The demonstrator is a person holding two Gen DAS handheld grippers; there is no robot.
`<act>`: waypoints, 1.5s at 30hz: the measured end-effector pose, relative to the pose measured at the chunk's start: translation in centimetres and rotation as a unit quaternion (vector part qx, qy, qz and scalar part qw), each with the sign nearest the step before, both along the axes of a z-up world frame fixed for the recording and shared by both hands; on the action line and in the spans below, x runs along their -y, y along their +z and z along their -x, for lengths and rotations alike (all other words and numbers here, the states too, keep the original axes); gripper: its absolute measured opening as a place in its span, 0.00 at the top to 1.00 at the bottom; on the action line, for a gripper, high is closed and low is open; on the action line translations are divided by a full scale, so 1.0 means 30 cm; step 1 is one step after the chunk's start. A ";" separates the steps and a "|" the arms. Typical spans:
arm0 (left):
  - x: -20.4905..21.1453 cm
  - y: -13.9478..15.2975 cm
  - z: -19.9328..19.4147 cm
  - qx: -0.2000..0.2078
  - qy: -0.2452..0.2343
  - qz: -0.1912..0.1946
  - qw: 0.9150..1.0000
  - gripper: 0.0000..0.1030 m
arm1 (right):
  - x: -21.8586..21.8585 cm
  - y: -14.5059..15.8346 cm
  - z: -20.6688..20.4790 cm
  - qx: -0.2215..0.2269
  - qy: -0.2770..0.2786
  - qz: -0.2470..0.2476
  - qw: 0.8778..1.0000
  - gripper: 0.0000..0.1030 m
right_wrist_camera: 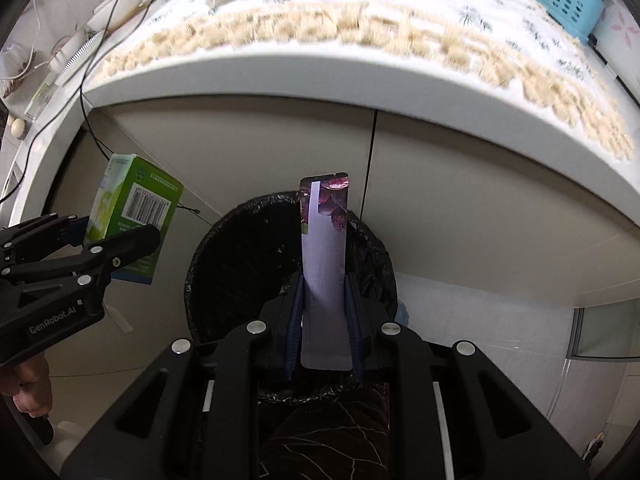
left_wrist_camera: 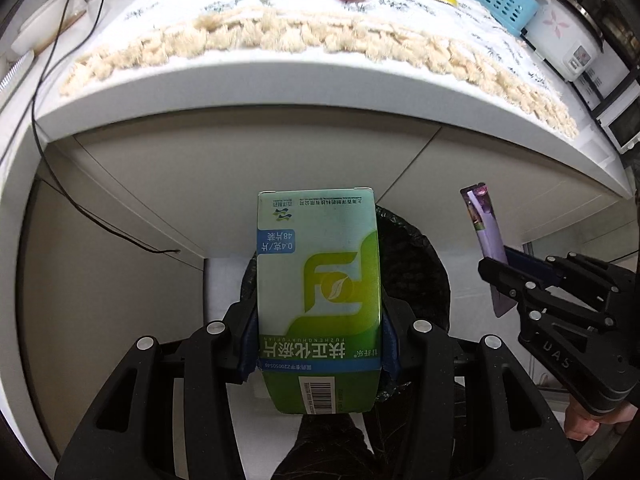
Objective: Collect trash
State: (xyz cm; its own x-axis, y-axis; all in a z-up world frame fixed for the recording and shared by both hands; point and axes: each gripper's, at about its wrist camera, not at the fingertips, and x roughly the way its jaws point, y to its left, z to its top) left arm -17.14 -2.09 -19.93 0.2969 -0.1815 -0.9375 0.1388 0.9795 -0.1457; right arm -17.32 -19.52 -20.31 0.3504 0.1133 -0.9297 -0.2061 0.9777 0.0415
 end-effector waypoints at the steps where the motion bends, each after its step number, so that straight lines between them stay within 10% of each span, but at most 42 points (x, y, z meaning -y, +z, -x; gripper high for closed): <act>1: -0.001 -0.015 -0.003 -0.002 0.002 -0.001 1.000 0.55 | 0.002 -0.018 -0.005 -0.003 -0.001 0.001 1.000 0.81; 31: 0.130 -0.216 -0.026 -0.025 -0.052 -0.020 0.998 0.54 | 0.057 -0.114 -0.023 -0.030 -0.040 0.017 0.999 0.81; 45: -0.001 -0.113 -0.021 0.011 0.017 0.000 1.000 0.06 | 0.010 -0.127 -0.043 -0.034 -0.019 0.008 0.999 0.81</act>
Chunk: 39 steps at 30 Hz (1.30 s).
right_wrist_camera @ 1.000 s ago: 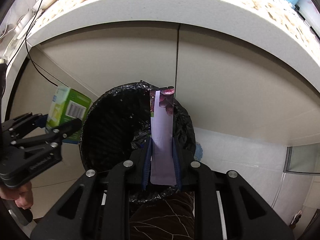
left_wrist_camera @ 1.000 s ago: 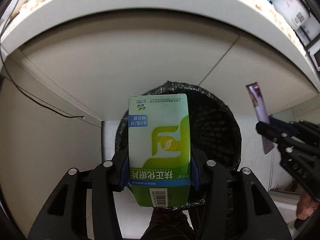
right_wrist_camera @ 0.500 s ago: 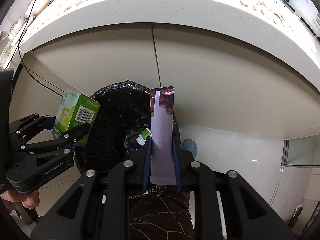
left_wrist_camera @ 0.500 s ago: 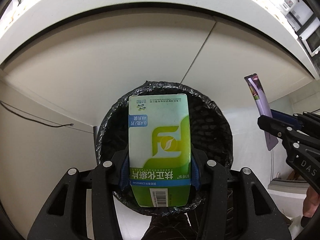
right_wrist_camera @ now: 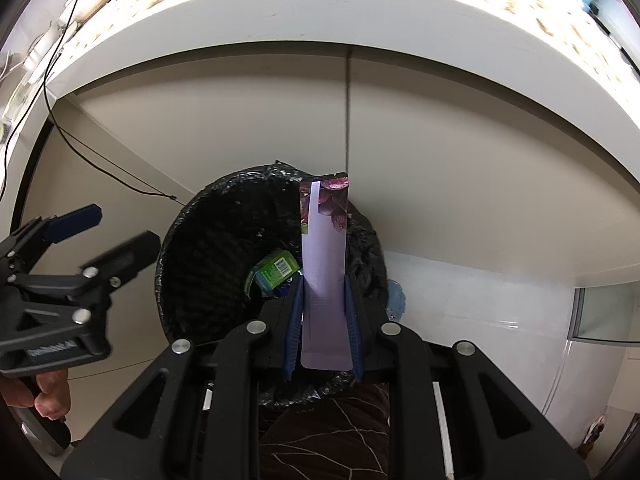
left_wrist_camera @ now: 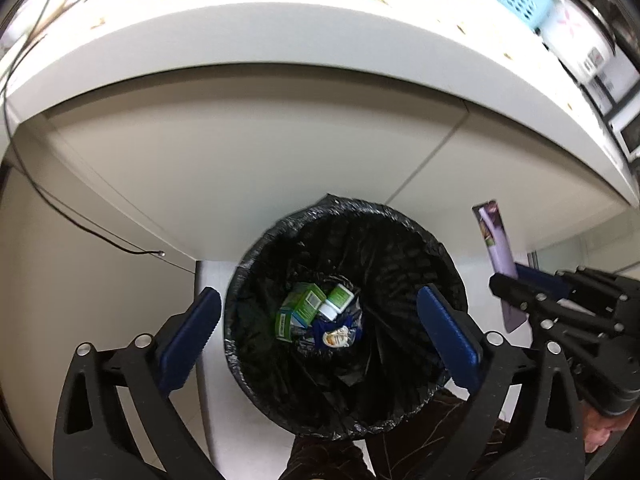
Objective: Collect trash
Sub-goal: 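Open the right tool to drop the purple strip into the bin, then raise both tools back up toward the tablecloth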
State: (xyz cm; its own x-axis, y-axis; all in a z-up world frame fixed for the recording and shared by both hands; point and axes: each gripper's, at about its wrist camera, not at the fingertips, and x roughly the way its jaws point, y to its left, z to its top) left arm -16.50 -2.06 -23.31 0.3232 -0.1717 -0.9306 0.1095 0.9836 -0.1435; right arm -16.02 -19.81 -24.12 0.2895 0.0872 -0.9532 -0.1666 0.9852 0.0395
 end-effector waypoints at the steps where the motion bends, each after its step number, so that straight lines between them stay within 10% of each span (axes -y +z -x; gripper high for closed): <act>1: -0.009 0.006 -0.003 0.001 0.003 -0.001 1.000 0.06 | -0.009 -0.003 -0.003 0.000 0.002 -0.001 1.000 0.81; 30: -0.157 0.006 0.002 0.002 0.035 -0.014 0.999 0.06 | -0.156 -0.104 -0.051 -0.022 0.039 -0.004 0.999 0.78; 39: -0.148 0.029 0.002 0.009 0.028 -0.008 1.000 0.06 | -0.104 -0.039 -0.045 0.008 0.020 -0.008 1.000 0.35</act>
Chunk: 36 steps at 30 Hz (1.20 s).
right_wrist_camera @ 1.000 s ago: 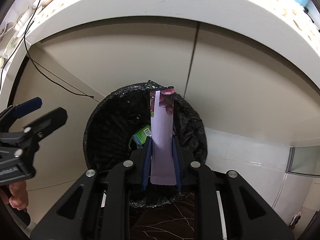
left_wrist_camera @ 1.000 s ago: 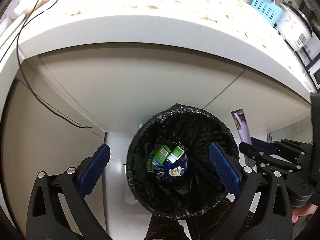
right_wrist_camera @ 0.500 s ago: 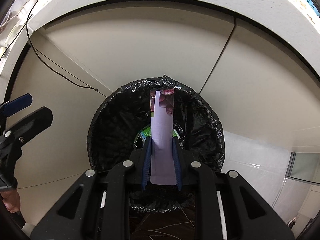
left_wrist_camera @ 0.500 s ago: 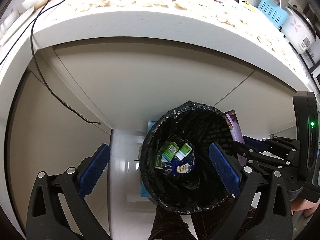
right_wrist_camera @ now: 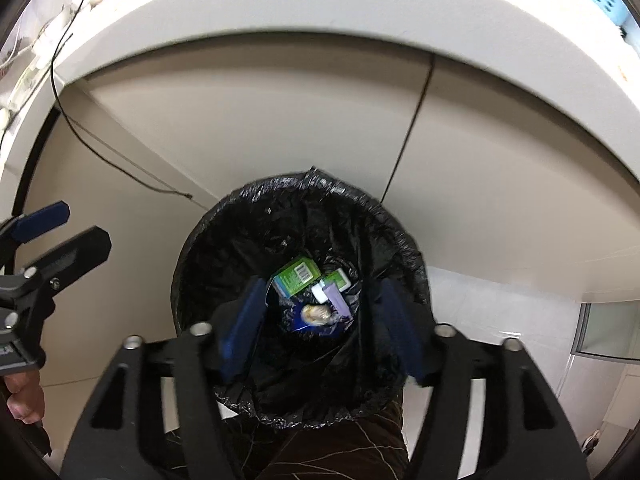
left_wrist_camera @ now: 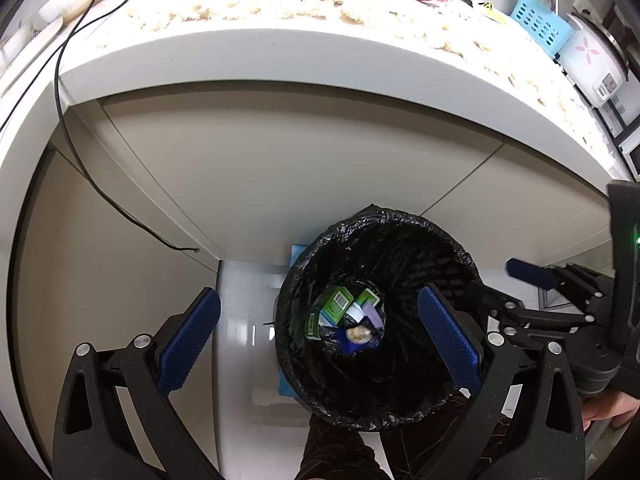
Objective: Collect trash
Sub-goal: 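Raise both tools back up toward the tablecloth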
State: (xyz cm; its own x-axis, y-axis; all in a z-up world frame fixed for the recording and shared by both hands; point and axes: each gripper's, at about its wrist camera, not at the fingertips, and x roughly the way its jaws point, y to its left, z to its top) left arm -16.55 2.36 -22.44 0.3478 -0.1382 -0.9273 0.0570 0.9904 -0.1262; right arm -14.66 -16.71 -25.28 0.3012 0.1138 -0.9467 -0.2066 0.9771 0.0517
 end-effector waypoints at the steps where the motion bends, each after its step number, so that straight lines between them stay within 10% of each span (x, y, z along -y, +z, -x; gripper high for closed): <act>1: 0.000 0.007 0.001 0.002 -0.001 0.000 1.000 0.06 | 0.008 0.012 0.000 0.004 -0.004 0.000 1.000 0.30; 9: 0.011 0.066 -0.010 0.006 -0.006 0.012 1.000 0.06 | 0.073 0.136 0.005 0.046 -0.042 0.025 0.998 0.10; 36: 0.091 0.468 -0.114 0.076 -0.012 0.041 0.996 0.07 | 0.137 0.609 -0.010 0.167 -0.056 0.024 0.984 0.10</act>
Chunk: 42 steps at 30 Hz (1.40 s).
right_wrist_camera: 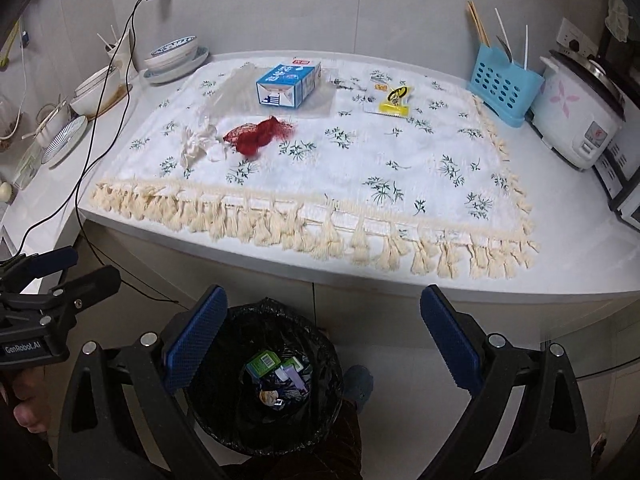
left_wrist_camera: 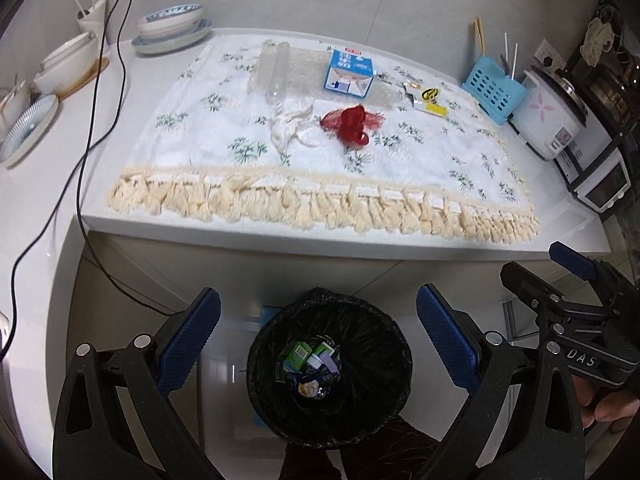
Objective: Collect trash
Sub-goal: 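Raise both tools back up toward the tablecloth, then grasp the white tissue with the left tool while the right tool grasps the yellow snack bag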
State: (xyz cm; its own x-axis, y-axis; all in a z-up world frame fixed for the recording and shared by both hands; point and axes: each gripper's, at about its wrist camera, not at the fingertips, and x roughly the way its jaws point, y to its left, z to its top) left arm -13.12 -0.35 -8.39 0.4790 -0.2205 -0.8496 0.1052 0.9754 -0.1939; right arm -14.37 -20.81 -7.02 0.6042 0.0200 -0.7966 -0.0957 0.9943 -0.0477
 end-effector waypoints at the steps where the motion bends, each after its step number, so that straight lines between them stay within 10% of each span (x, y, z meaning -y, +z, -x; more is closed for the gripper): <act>1: 0.003 0.008 -0.008 0.001 -0.001 -0.002 1.000 0.07 | 0.005 0.011 -0.004 0.002 0.000 0.001 1.000 0.10; 21: -0.003 0.002 -0.331 -0.033 0.041 -0.031 0.998 0.07 | 0.138 0.063 -0.289 -0.015 0.011 -0.007 1.000 0.10; 42: -0.034 -0.195 -0.711 -0.103 0.083 -0.057 0.990 0.27 | 0.340 -0.010 -0.982 -0.091 -0.007 -0.020 0.996 0.18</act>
